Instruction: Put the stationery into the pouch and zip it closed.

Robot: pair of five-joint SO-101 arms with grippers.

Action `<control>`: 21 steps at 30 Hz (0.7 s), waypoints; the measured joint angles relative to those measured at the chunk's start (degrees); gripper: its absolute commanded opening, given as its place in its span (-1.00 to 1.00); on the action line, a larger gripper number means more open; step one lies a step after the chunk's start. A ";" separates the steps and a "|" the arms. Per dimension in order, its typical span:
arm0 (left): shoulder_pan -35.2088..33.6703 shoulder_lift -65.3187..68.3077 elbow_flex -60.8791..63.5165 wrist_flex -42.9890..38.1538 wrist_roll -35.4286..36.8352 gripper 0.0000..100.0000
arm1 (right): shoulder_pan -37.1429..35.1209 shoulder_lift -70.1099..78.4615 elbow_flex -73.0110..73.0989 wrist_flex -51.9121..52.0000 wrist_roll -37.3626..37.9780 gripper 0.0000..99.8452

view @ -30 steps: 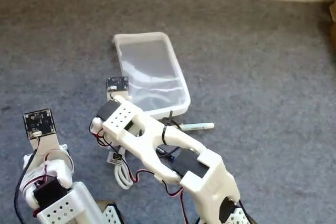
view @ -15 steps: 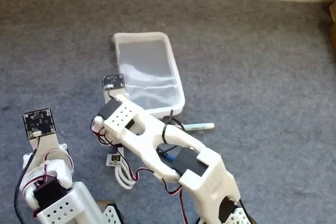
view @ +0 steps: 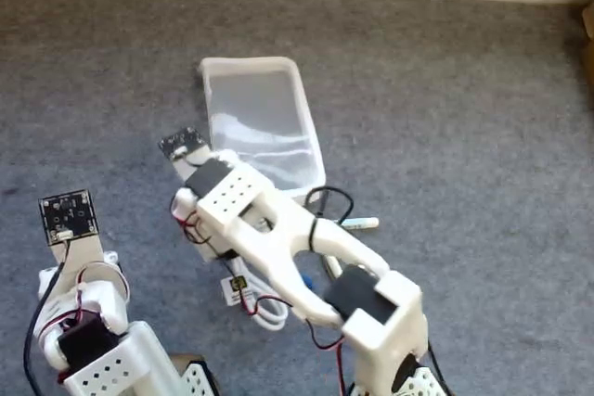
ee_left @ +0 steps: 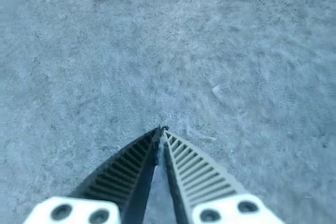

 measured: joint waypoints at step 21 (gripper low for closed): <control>20.13 0.00 -7.21 1.23 16.53 -0.32 | 2.73 -38.51 34.37 -12.84 13.27 -0.99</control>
